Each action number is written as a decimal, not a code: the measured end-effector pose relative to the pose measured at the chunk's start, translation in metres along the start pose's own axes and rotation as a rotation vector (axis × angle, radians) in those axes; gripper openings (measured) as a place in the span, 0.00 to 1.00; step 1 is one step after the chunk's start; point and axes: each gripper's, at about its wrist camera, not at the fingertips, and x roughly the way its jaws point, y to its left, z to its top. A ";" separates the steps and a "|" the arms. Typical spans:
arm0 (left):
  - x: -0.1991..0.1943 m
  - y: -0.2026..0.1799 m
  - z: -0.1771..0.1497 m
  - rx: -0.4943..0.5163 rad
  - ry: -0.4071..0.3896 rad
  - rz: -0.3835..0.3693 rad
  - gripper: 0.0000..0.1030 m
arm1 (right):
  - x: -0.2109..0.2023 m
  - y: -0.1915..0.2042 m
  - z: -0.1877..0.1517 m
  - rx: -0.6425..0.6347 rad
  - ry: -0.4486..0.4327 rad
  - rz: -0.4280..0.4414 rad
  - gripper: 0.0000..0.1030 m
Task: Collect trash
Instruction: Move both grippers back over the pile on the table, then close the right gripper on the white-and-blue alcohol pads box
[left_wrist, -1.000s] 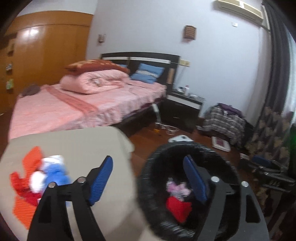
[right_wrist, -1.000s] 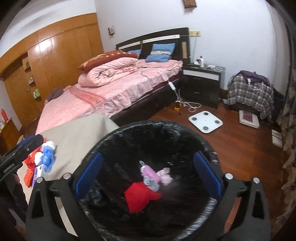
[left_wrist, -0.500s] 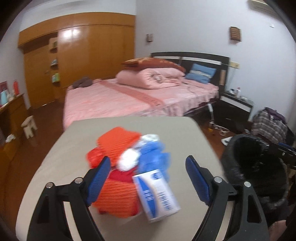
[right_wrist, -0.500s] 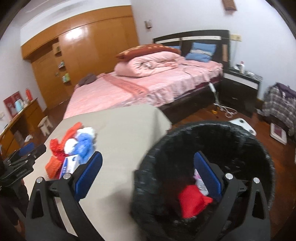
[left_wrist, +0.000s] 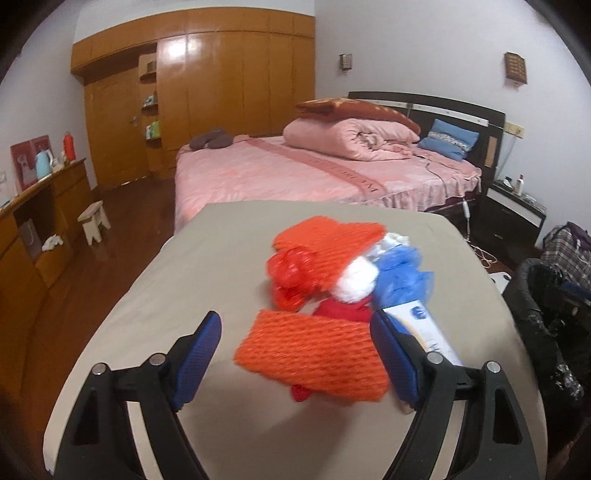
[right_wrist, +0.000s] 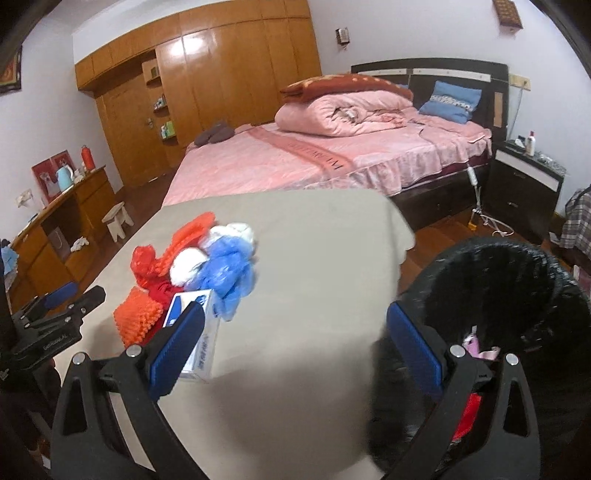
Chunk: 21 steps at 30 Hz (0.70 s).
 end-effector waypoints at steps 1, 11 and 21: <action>0.000 0.004 -0.001 -0.003 0.000 0.005 0.79 | 0.003 0.003 -0.003 -0.005 0.005 0.007 0.93; 0.007 0.039 -0.015 -0.031 0.027 0.042 0.78 | 0.042 0.067 -0.016 -0.069 0.070 0.094 0.93; 0.010 0.057 -0.019 -0.055 0.028 0.057 0.78 | 0.073 0.096 -0.025 -0.116 0.147 0.095 0.84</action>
